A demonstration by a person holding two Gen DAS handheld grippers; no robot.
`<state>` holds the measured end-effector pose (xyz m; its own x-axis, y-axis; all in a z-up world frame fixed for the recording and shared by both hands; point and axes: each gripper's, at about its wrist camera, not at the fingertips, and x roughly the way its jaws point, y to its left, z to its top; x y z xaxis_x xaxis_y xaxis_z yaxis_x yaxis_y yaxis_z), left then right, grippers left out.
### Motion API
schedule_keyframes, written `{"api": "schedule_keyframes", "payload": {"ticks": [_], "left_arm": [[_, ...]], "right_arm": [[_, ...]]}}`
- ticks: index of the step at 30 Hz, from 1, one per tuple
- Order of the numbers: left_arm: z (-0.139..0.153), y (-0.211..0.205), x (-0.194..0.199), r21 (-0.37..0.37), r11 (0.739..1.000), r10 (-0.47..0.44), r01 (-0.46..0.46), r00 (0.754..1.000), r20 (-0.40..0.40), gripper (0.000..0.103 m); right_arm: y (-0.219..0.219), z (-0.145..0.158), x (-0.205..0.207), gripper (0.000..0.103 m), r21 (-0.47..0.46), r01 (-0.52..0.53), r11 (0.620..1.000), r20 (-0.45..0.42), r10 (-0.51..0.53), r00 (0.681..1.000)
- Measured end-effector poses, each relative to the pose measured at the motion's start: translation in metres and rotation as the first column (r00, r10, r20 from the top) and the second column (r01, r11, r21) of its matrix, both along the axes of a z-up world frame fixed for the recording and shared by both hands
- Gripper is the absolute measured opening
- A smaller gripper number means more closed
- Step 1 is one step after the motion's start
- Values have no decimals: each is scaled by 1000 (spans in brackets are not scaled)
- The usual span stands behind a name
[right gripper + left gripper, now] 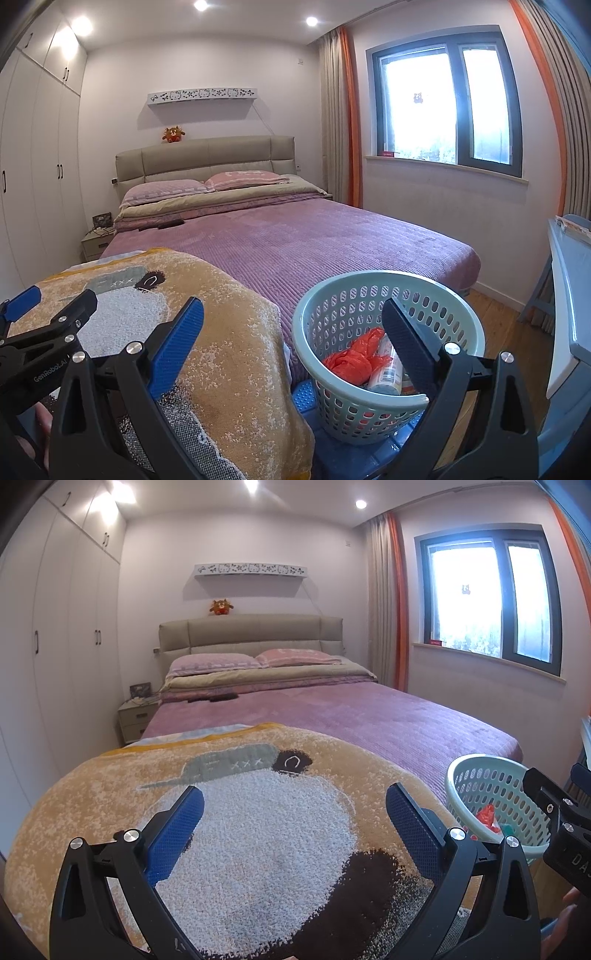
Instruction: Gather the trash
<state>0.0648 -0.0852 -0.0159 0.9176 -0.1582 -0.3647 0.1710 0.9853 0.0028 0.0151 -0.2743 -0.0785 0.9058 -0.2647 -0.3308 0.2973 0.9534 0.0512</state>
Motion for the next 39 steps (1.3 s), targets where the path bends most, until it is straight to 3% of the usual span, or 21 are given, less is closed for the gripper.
{"api": "schedule_keyframes", "payload": {"ticks": [39], "left_arm": [[-1,-1,0,9,1000,-12,12,1000,0,95]], "right_arm": [[3,-4,2,93,8,-22,1000,-5,22,1000]]}}
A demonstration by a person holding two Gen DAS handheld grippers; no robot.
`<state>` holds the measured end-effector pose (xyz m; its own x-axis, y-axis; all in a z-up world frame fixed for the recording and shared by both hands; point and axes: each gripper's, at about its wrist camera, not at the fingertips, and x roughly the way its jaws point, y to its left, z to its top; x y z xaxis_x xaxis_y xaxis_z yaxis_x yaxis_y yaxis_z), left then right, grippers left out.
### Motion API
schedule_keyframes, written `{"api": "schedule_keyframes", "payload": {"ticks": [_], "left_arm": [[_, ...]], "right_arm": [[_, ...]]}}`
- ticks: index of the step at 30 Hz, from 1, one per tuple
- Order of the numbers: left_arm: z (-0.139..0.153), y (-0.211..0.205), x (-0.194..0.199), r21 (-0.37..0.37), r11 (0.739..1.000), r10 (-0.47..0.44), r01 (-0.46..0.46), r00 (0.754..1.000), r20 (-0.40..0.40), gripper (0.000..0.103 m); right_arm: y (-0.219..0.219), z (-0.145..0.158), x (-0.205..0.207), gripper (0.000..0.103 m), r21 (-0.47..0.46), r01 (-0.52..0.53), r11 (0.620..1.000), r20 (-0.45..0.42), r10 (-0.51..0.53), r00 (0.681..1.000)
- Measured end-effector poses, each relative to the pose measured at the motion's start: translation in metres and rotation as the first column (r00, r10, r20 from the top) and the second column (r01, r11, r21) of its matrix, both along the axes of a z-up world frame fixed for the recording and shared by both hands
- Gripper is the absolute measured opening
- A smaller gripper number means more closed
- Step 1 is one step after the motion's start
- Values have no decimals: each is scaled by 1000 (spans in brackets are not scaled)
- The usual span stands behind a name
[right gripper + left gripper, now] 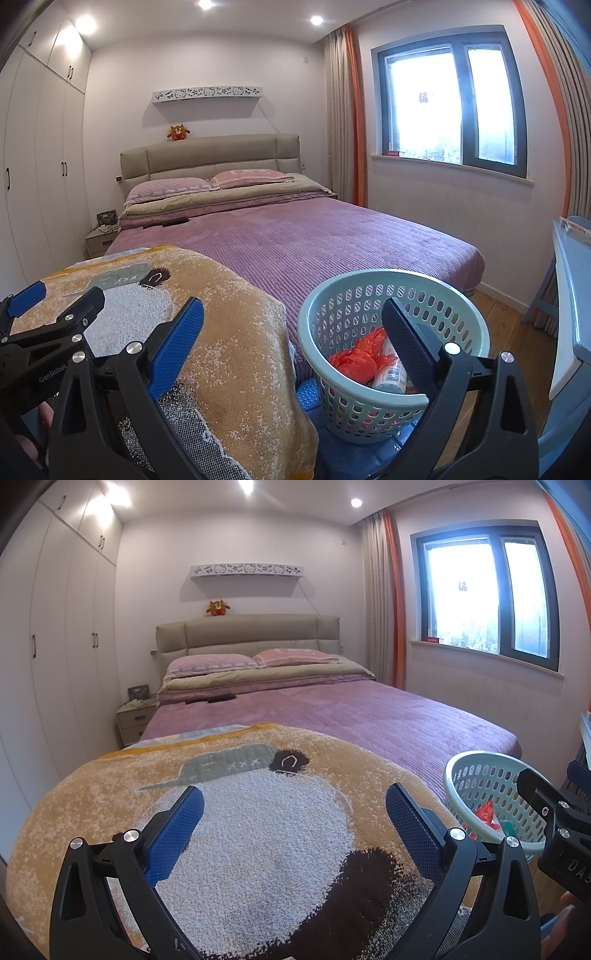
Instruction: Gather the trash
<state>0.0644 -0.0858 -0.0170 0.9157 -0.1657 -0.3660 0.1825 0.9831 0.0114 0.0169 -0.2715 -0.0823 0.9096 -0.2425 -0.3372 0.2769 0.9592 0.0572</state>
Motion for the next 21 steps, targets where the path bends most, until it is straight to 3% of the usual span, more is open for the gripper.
{"api": "schedule_keyframes", "payload": {"ticks": [21], "left_arm": [[0,-2,2,0,1000,-4,4,1000,-14,96]], "right_arm": [[0,1,-1,93,5,4,1000,1,-4,1000]]}}
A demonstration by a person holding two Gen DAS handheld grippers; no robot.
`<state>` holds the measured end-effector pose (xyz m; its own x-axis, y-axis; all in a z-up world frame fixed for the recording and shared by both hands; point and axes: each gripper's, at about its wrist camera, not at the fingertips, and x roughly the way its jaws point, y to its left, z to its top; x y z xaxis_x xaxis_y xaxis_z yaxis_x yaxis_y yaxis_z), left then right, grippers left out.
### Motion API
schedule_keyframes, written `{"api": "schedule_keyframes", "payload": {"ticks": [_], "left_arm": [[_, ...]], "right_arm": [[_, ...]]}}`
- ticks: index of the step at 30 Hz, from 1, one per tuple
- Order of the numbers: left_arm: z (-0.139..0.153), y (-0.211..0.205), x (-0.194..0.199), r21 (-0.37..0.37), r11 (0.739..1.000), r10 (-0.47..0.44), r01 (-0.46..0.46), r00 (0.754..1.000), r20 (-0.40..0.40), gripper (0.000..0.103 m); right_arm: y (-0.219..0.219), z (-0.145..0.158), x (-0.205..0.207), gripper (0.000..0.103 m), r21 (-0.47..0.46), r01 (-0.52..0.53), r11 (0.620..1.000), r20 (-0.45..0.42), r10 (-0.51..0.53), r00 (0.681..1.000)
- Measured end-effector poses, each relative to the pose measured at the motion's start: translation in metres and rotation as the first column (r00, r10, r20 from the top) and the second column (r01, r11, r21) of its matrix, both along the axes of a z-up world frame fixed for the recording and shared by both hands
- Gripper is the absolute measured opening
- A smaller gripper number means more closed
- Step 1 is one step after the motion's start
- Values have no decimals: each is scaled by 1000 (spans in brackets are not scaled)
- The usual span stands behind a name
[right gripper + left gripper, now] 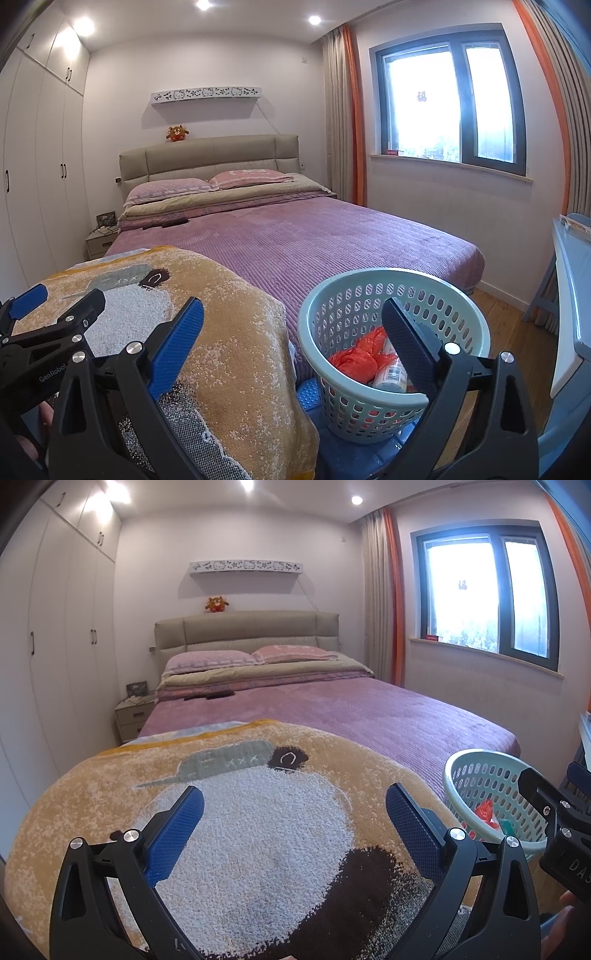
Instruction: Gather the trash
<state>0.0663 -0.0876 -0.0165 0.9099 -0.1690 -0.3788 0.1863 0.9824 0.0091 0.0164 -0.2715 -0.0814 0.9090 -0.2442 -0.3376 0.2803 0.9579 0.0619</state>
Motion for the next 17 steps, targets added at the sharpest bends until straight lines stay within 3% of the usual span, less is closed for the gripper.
{"api": "schedule_keyframes", "payload": {"ticks": [10,17], "left_arm": [[1,0,0,0,1000,27,-27,1000,11,95],[14,10,-3,1,1000,6,-6,1000,-15,95]], "right_arm": [[5,4,-2,93,-7,-2,1000,-2,2,1000],[18,25,4,93,-20,2,1000,-23,-2,1000]]}}
